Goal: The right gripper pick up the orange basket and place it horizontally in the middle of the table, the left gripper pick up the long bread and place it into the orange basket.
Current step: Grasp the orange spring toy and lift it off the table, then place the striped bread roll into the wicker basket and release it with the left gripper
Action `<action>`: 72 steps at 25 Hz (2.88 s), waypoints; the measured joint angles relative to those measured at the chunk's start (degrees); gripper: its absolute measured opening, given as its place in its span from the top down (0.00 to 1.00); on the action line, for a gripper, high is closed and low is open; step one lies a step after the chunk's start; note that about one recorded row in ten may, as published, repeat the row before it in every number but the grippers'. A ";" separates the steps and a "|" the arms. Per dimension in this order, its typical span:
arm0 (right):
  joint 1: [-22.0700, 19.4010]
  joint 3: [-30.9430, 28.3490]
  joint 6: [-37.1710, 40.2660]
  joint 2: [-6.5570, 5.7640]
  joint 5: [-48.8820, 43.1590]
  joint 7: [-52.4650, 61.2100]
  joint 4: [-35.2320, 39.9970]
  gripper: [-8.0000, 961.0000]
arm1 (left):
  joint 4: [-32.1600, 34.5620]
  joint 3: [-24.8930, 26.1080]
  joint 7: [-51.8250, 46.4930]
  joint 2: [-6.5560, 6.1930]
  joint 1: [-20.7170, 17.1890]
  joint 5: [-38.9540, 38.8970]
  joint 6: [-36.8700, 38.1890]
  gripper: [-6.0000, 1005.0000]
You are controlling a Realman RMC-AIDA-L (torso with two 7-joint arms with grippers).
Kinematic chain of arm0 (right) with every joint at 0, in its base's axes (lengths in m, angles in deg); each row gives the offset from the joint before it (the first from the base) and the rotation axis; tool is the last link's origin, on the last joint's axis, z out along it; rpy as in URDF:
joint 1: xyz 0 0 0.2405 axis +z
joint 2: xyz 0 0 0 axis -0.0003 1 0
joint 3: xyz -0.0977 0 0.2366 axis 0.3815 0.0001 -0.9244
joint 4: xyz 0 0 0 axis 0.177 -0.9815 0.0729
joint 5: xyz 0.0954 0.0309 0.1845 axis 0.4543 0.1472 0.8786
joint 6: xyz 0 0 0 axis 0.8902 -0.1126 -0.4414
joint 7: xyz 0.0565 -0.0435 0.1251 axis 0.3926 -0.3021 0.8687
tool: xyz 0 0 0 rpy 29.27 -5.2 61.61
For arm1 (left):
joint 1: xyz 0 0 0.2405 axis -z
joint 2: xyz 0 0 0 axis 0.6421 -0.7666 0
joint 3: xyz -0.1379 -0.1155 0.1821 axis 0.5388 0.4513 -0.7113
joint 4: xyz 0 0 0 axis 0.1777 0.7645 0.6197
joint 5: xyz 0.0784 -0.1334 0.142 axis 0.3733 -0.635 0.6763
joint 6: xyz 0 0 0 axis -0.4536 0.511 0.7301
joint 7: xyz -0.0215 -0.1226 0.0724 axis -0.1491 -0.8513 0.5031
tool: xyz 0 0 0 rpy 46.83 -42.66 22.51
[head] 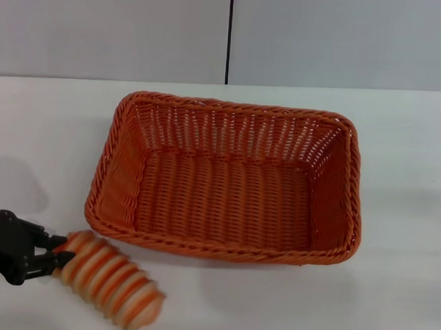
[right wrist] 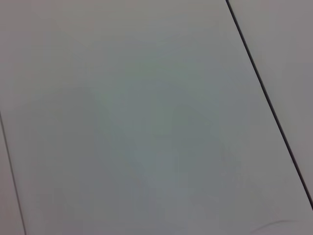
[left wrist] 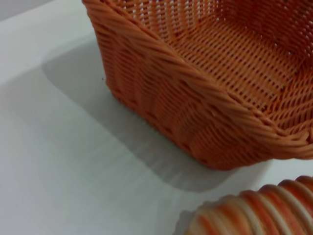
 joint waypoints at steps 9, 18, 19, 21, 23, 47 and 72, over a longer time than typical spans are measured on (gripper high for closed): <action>0.77 -0.10 0.29 -0.02 0.27 0.00 0.00 0.43 | -0.21 -0.65 -0.58 0.20 0.17 1.84 -0.57 0.76; 0.98 -0.09 0.41 -0.01 0.27 0.00 0.00 0.43 | 0.18 2.45 -0.61 0.09 -0.09 0.50 -0.17 0.84; 0.90 -0.09 0.43 -0.01 0.26 0.00 0.00 0.43 | 0.20 4.32 -0.42 0.02 -0.11 -0.30 0.06 0.85; 0.72 -0.09 0.43 -0.01 0.27 0.00 0.00 0.43 | 0.38 5.80 -0.15 -0.13 -0.16 -1.07 0.40 0.87; 0.58 -0.08 0.44 -0.01 0.27 0.00 0.00 0.43 | 1.03 6.59 -0.11 -0.20 -0.25 -1.06 0.70 0.87; 0.38 -0.21 -0.14 -0.10 0.03 0.01 0.01 0.43 | 19.12 18.22 -0.36 -2.45 7.41 8.66 19.84 0.91; -0.06 -0.26 -0.21 -0.33 -0.10 -0.01 0.06 0.43 | 23.54 13.57 -8.79 -4.01 7.34 -2.91 21.09 0.91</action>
